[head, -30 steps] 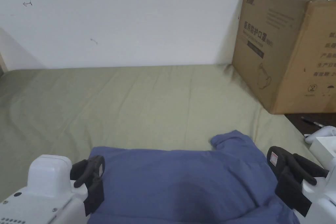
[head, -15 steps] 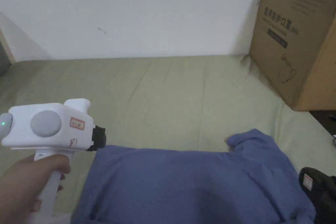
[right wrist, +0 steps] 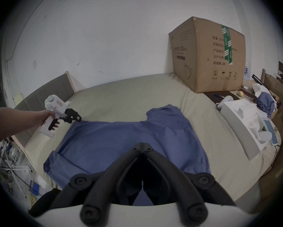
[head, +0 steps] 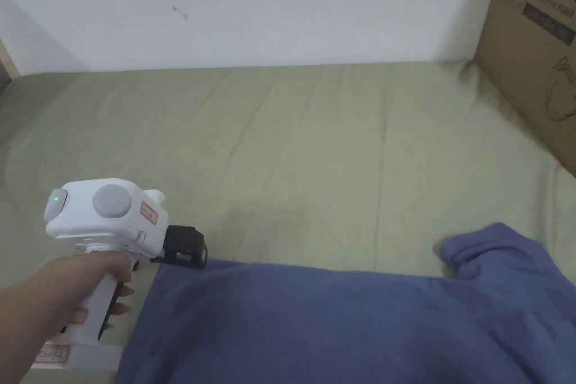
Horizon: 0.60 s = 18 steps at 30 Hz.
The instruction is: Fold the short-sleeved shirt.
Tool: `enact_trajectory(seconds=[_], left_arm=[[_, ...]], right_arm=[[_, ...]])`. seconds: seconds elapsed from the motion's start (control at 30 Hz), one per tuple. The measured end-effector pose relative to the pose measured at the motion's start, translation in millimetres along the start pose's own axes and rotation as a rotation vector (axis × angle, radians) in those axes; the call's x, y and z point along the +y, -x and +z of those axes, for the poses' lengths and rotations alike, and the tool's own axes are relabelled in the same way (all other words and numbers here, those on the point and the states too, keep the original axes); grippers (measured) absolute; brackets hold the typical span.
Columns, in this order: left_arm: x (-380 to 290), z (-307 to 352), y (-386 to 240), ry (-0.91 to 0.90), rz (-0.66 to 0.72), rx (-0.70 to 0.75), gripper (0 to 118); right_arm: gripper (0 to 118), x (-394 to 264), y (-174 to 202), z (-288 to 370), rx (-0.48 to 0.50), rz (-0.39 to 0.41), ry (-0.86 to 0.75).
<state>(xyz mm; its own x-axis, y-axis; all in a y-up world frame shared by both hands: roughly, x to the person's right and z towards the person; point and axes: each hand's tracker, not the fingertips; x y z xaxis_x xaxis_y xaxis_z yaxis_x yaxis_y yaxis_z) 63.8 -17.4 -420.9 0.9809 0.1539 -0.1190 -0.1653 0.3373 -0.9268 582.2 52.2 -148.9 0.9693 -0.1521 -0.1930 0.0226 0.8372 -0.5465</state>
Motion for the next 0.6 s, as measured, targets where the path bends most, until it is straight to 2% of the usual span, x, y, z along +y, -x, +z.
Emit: enact_trajectory(seconds=[0.03,0.1,0.17,0.2,0.23,0.27,0.33,0.4,0.47,0.57,0.6], left_arm=[[-2,-4,-1,0.002,-0.006,-0.005,104],[-8,-4,-9,-0.025,-0.080,-0.009,73],[-7,-21,-2,-0.030,-0.215,0.111,61],[-6,-21,2,-0.032,-0.217,0.078,41],[-3,-18,5,-0.036,-0.186,0.063,12],[0,-13,10,-0.052,-0.167,0.040,0],[-26,13,-14,-0.095,-0.165,-0.029,0],[-38,22,-20,-0.087,-0.205,-0.032,0],[-34,32,-23,-0.102,-0.245,0.032,0],[-40,47,-22,-0.162,-0.210,0.024,0],[-42,54,-24,-0.193,-0.172,0.016,0]], right_arm=[[0,-2,2,-3,0.010,0.005,0.012],[0,-6,7,-9,0.018,0.026,0.033],[0,-11,9,-9,0.018,0.038,0.035],[0,-11,10,-9,0.023,0.035,0.032],[0,-11,10,-9,0.035,0.023,0.027],[0,-11,8,-7,0.048,0.006,0.025],[0,-7,7,-7,0.047,-0.012,0.027],[0,4,-3,-9,0.063,-0.017,0.016],[0,29,-16,-16,0.086,0.011,-0.029],[0,85,-46,-46,-0.005,0.065,-0.087],[0,108,-59,-66,-0.004,0.034,-0.062]])
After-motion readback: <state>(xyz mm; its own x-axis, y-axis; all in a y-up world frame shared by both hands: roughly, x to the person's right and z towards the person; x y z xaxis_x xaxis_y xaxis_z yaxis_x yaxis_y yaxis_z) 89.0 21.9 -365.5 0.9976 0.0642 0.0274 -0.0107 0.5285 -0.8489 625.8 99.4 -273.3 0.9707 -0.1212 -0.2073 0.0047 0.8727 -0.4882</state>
